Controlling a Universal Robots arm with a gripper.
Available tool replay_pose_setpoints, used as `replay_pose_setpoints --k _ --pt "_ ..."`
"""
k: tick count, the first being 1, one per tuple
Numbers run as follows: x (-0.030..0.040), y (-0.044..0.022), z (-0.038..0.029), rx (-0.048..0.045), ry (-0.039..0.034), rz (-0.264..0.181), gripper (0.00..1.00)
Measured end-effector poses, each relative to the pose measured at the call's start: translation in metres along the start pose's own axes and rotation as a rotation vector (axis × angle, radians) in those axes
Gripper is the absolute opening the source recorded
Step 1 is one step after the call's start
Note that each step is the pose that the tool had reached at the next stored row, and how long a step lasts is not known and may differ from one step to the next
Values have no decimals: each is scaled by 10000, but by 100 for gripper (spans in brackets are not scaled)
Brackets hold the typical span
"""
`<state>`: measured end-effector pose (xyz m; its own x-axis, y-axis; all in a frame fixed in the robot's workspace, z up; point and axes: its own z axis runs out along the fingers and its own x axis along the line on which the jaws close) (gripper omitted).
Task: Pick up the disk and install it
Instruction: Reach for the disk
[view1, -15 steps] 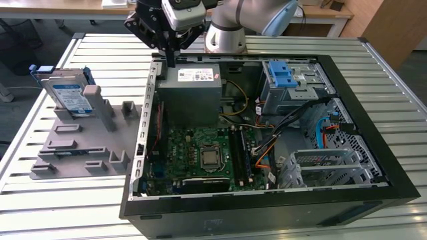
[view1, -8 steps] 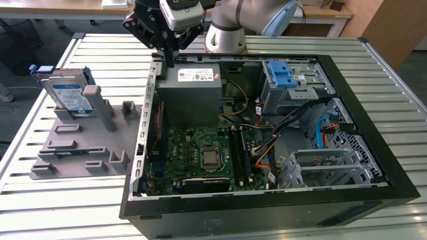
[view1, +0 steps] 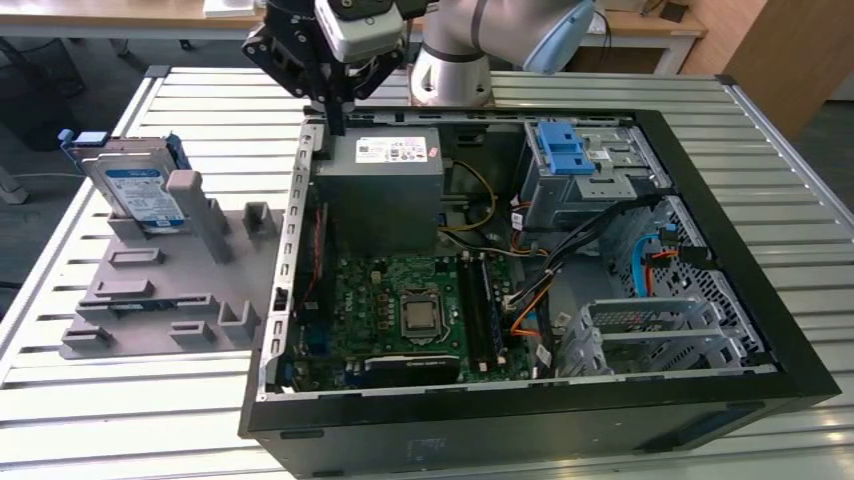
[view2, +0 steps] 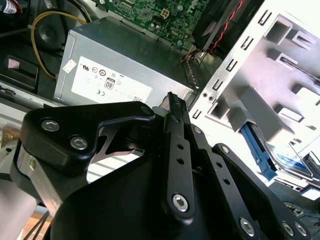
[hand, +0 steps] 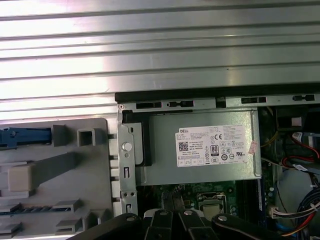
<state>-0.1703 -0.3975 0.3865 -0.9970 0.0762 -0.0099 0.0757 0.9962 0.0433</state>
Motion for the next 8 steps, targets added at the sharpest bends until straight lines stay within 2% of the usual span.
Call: replay_pose_setpoints --k 8 --pt "24 -2 3 1 6 0 11"
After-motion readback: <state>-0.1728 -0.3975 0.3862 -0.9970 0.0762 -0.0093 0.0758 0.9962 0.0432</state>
